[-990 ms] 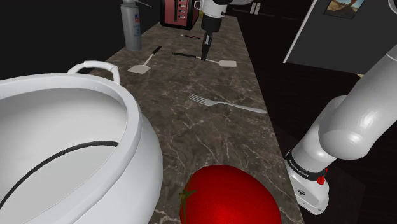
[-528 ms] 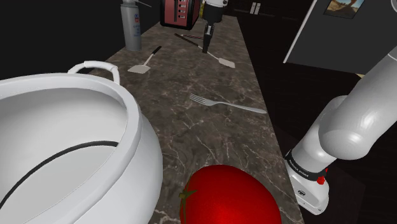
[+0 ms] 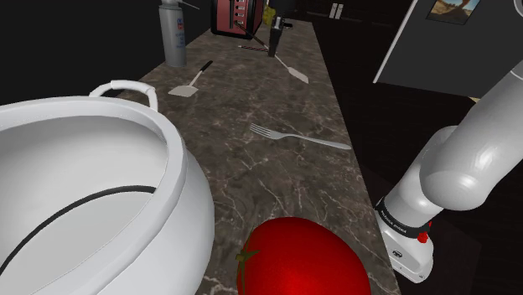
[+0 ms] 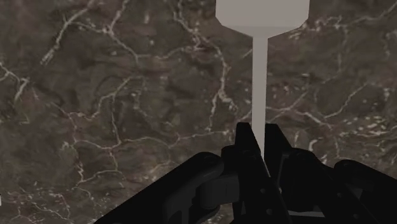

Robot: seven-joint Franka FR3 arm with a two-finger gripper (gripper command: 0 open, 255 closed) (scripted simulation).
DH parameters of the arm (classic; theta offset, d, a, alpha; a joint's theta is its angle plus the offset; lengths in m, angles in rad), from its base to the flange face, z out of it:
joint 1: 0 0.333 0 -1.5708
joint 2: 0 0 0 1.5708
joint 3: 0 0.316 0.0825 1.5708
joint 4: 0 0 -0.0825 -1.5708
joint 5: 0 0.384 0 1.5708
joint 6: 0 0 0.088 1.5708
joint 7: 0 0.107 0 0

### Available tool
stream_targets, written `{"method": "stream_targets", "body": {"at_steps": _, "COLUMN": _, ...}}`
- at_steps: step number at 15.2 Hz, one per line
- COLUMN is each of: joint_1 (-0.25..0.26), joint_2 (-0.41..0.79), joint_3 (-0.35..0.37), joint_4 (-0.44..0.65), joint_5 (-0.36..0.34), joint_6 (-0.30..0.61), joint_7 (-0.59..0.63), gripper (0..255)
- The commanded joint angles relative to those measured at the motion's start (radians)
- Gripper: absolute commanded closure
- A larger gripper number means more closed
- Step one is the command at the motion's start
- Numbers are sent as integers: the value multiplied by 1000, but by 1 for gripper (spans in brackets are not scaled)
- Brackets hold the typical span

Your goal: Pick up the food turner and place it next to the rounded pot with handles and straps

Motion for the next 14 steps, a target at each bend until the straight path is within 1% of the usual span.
{"method": "stream_targets", "body": {"at_steps": 1, "joint_1": 0, "joint_2": 0, "joint_3": 0, "joint_4": 29, "joint_5": 0, "joint_6": -30, "joint_7": 2, "gripper": 255}}
{"method": "stream_targets", "body": {"at_steps": 14, "joint_1": 0, "joint_2": 40, "joint_3": -1, "joint_4": 254, "joint_5": 2, "joint_6": -214, "joint_7": 6, "gripper": 255}}
